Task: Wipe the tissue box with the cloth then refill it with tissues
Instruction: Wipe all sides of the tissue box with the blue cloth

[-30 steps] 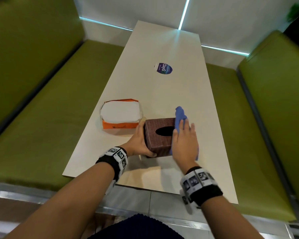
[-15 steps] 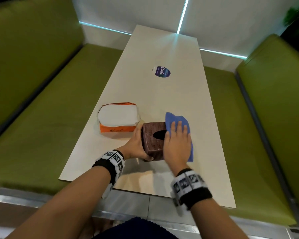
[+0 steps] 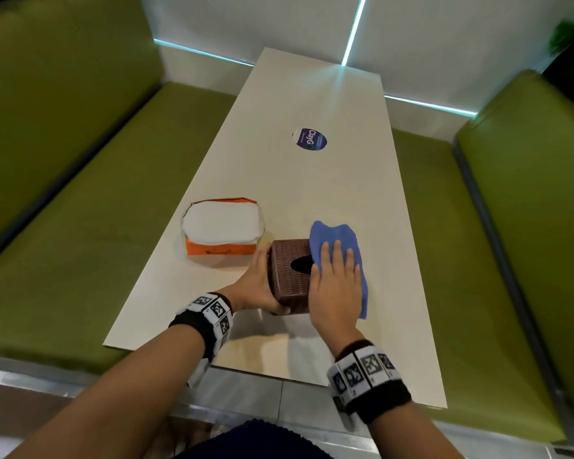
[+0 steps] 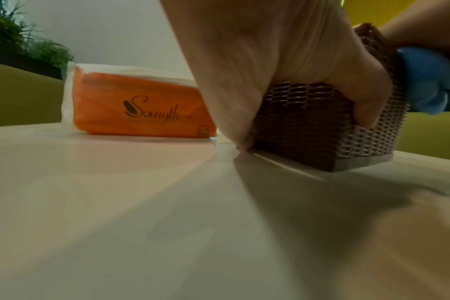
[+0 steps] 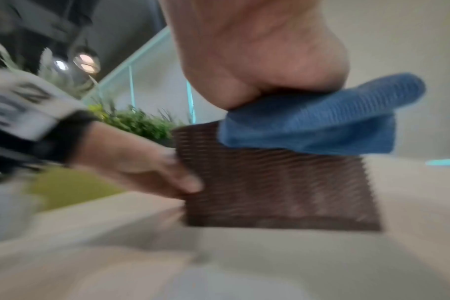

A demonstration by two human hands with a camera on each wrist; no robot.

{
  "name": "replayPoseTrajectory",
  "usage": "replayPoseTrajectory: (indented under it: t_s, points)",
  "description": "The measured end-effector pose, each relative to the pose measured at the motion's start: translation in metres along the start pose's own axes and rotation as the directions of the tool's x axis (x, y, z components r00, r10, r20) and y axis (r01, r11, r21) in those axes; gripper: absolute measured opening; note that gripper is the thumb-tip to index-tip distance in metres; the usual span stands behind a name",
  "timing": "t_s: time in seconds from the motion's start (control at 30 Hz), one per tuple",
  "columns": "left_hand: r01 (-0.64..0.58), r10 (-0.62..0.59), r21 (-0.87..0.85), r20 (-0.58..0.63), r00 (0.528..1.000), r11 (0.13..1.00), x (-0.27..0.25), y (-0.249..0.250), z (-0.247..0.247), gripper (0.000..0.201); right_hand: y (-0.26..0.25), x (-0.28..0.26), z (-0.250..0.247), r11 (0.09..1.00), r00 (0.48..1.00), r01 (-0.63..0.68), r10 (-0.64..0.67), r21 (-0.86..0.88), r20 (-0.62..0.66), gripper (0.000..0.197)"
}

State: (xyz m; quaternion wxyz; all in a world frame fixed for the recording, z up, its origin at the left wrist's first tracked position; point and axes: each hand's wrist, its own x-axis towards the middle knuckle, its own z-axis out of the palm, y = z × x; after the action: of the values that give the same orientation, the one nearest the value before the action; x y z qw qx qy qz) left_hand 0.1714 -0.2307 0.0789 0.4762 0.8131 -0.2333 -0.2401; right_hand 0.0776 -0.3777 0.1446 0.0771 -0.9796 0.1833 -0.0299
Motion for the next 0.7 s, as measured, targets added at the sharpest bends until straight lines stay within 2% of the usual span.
replayPoseTrajectory:
  t_s: [0.07,0.13,0.2,0.27,0.33,0.4,0.47,0.53,0.57,0.6,0.67,0.7]
  points:
    - [-0.018,0.017,0.022,0.013,1.000,1.000,-0.001,0.003,0.000,0.133,-0.033,-0.017,0.010,0.996,0.996,0.084,-0.083,0.036,-0.038,0.053]
    - [-0.039,0.039,0.027,0.031,0.999,0.999,0.000,0.003,0.002,0.113,-0.056,-0.015,0.007,0.983,0.984,0.174,-0.175,0.058,0.016,0.053]
    - [-0.056,0.056,0.013,0.012,0.998,0.998,0.002,0.002,0.003,0.129,-0.054,0.006,-0.003,0.961,0.956,0.275,-0.277,0.038,0.093,0.052]
    - [-0.011,0.011,-0.005,-0.030,1.000,1.000,0.003,-0.002,0.002,0.150,-0.027,0.038,-0.006,0.980,0.975,0.197,-0.196,0.002,0.109,0.051]
    - [-0.004,0.003,-0.047,-0.035,0.999,0.999,0.004,-0.009,0.003,0.149,0.013,0.054,-0.007,0.994,0.996,0.071,-0.066,-0.079,0.061,0.057]
    - [-0.001,0.000,-0.043,-0.024,1.000,0.999,0.004,-0.012,0.003,0.146,0.039,0.045,-0.006,0.998,0.996,0.003,0.002,-0.055,0.086,0.067]
    - [0.025,-0.025,-0.026,-0.014,1.000,0.999,0.006,-0.015,0.005,0.145,0.032,0.011,0.002,1.000,0.998,-0.001,0.001,-0.008,0.066,0.068]
    - [0.039,-0.038,0.020,-0.047,0.998,0.999,0.007,-0.016,0.006,0.145,-0.001,-0.026,0.000,0.999,0.999,0.044,-0.045,0.016,0.012,0.064]
    - [0.051,-0.051,-0.002,-0.030,0.998,0.999,0.004,-0.011,0.005,0.139,-0.018,-0.034,0.004,0.995,0.995,0.096,-0.096,0.033,-0.006,0.059]
    - [0.080,-0.080,-0.024,0.001,0.997,0.997,0.002,-0.007,0.005,0.122,-0.033,-0.035,0.007,0.988,0.989,0.146,-0.146,0.043,-0.014,0.055]
    - [0.111,-0.109,-0.121,0.018,0.994,0.987,0.000,0.000,0.003,0.075,-0.054,-0.024,0.006,0.982,0.983,0.180,-0.181,0.062,0.021,0.052]
    - [0.070,-0.073,-0.120,-0.022,0.997,0.990,-0.001,0.001,0.003,0.077,-0.058,-0.015,0.003,0.980,0.982,0.184,-0.186,0.073,0.028,0.052]
